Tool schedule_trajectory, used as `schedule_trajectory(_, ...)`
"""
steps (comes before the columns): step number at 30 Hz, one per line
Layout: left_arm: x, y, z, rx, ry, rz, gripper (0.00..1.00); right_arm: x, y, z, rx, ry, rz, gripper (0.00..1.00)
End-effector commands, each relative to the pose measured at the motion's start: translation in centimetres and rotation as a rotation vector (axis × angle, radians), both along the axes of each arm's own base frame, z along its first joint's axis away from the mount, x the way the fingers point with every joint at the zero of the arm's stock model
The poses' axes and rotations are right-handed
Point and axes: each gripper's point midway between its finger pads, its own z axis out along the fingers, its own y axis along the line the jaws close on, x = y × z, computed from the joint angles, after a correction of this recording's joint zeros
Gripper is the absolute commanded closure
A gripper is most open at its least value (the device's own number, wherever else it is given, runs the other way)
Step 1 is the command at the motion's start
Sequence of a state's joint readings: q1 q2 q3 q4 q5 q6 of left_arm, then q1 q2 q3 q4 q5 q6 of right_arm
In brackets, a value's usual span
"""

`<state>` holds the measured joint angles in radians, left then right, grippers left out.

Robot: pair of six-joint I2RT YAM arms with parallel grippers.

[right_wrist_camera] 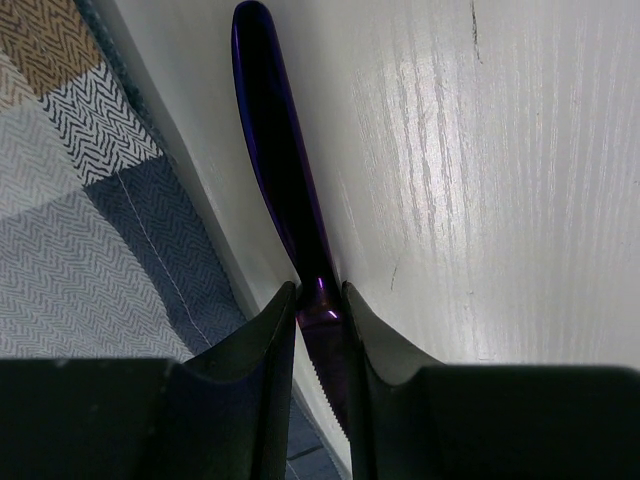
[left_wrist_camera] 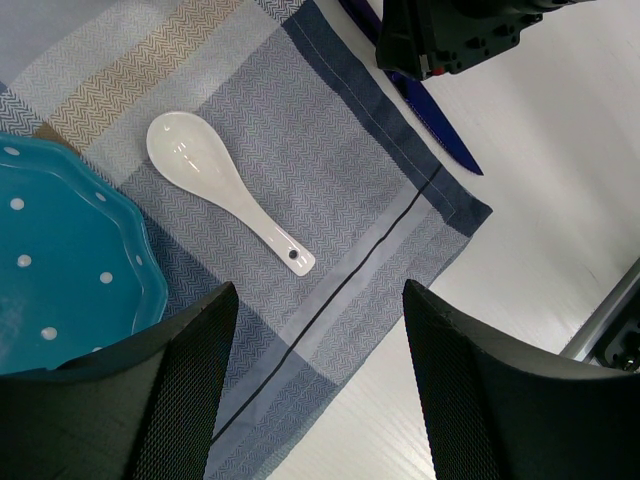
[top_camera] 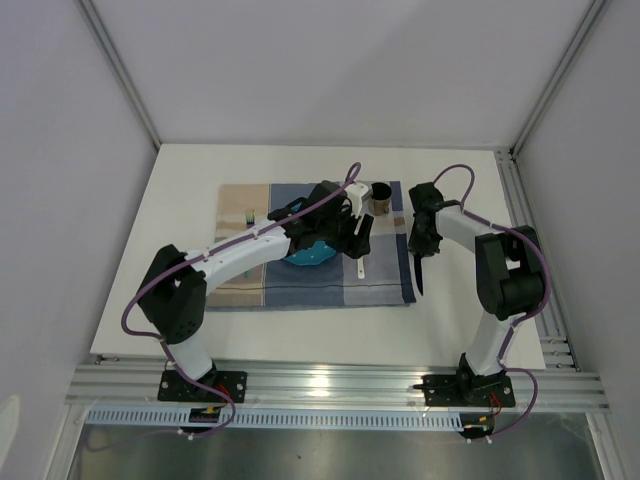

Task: Set the dinner table for one person
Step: Pick up the knife at the center of the board, then place the knife on the napkin.

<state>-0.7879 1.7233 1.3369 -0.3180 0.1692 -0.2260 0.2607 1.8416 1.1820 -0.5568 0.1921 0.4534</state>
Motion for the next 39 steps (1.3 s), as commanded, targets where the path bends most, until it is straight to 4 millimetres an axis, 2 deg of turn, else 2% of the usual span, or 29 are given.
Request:
schedule_trajectory(1,0.0,-0.7,1.5,-0.038,-0.046,-0.034,0.29,1.2,0.6,2.1,0.007,-0.063,0.045,1.00)
schedule_trajectory(14,-0.1,-0.8,1.3,-0.037,-0.040,-0.038,0.29,1.4,1.3,2.7,0.035,-0.082,0.076,1.00)
schedule_trajectory(27,0.0,-1.0,1.3,-0.037,-0.038,-0.040,0.29,1.6,2.9,5.0,0.093,-0.109,0.088,1.00)
schedule_trajectory(34,0.1,-1.1,1.2,-0.034,-0.040,-0.043,0.29,0.7,4.5,4.2,0.112,-0.082,0.100,1.00)
schedule_trajectory(39,0.1,-1.0,1.2,-0.033,-0.040,-0.044,0.29,-0.2,6.0,2.5,0.114,-0.036,0.120,1.00)
